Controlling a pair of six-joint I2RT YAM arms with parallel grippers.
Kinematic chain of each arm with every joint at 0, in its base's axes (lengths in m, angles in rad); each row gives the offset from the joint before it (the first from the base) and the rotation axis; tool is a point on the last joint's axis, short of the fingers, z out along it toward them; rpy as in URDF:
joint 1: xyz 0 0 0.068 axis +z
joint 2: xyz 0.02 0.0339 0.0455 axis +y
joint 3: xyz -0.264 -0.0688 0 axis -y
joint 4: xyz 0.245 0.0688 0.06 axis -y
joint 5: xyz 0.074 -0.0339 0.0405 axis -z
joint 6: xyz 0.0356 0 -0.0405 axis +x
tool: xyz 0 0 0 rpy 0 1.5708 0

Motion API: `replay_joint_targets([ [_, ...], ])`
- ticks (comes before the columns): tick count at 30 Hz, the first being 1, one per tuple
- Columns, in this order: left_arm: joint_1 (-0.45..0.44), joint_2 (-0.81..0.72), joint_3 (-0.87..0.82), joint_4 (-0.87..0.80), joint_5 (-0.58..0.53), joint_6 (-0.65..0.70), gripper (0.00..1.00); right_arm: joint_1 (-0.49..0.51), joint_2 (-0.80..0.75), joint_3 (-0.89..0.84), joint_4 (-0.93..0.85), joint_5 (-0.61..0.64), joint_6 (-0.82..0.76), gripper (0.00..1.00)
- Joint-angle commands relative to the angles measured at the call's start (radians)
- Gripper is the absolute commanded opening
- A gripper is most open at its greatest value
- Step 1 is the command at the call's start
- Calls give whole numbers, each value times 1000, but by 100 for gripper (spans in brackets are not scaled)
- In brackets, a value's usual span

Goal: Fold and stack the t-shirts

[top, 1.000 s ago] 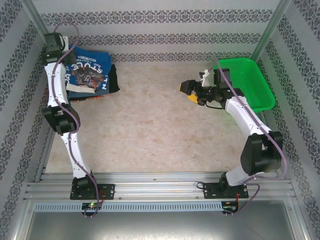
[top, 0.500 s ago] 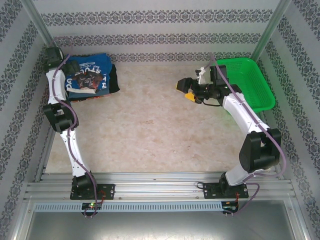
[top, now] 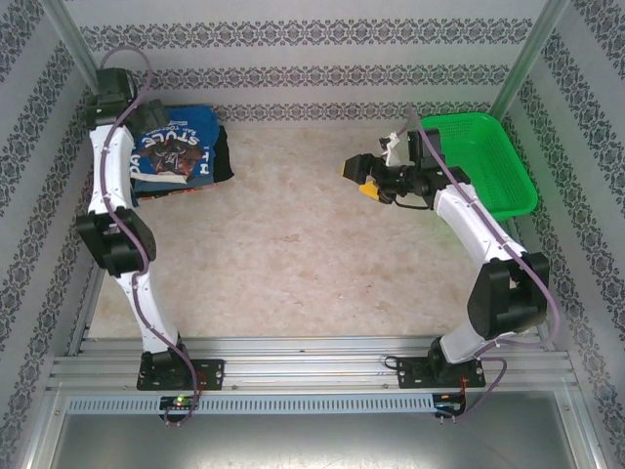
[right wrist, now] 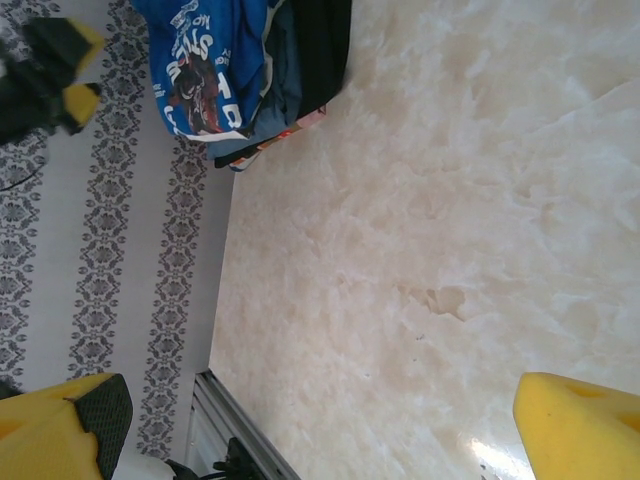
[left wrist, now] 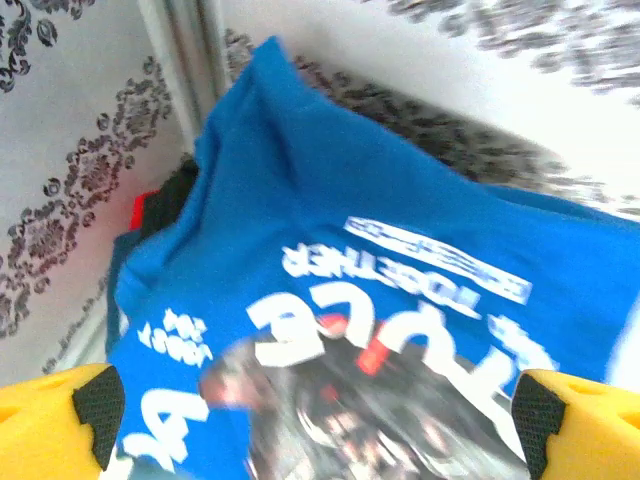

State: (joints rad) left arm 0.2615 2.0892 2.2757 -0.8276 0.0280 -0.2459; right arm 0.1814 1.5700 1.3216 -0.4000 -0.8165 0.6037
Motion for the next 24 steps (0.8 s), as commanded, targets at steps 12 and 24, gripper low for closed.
replay_joint_targets([
  [12,-183,-42,-289,-19,89,-4,97,4,-71,-108,116,-42,28,98],
  [24,-340,141,-197,15,-281,96,99,-47,-130,-196,121,-79,18,98],
])
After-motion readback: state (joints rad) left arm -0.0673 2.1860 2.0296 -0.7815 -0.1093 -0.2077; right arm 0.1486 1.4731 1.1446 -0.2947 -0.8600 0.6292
